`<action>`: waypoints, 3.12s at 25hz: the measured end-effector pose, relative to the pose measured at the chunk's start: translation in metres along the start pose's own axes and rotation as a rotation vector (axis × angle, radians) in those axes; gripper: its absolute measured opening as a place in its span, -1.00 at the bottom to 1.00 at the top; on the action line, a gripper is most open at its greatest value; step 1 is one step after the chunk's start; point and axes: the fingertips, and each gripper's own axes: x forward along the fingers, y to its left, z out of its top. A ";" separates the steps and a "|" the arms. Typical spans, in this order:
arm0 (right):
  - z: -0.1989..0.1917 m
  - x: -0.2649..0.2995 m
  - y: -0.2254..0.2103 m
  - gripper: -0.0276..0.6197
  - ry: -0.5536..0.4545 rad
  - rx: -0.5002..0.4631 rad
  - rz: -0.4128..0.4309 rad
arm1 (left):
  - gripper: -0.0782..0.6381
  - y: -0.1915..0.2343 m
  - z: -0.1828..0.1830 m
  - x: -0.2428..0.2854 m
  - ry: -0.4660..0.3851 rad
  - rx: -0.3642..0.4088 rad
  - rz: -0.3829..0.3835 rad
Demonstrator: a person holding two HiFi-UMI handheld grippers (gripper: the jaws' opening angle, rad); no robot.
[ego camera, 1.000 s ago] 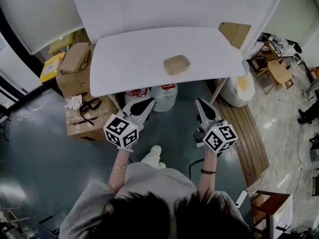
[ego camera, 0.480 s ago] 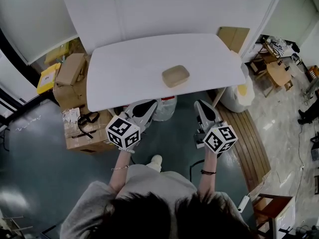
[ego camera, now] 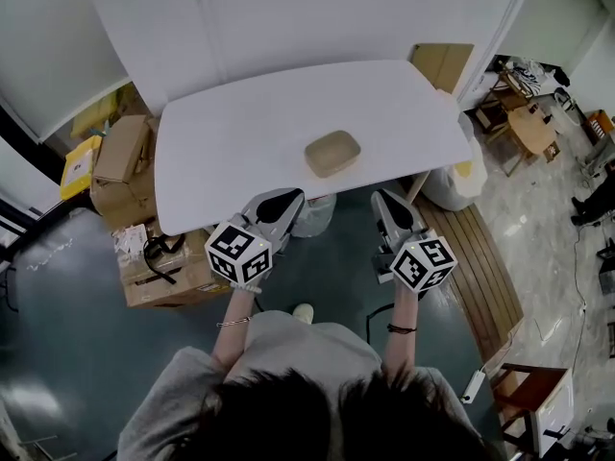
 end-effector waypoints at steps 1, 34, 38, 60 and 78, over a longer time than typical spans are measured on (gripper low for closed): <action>0.000 0.003 -0.002 -0.88 0.000 0.000 -0.004 | -0.80 0.003 0.000 0.002 0.001 -0.001 -0.004; 0.010 0.092 -0.115 -0.88 0.109 0.025 0.072 | -0.79 0.058 -0.011 0.112 0.021 -0.075 0.106; 0.010 0.109 -0.128 -0.87 0.137 0.040 0.124 | -0.79 0.066 -0.011 0.123 0.026 -0.083 0.159; -0.031 0.162 -0.147 -0.87 0.301 0.081 0.273 | -0.79 0.107 -0.045 0.131 0.089 -0.182 0.323; -0.086 0.202 -0.183 -0.87 0.487 0.059 0.148 | -0.79 0.147 -0.096 0.154 0.175 -0.304 0.237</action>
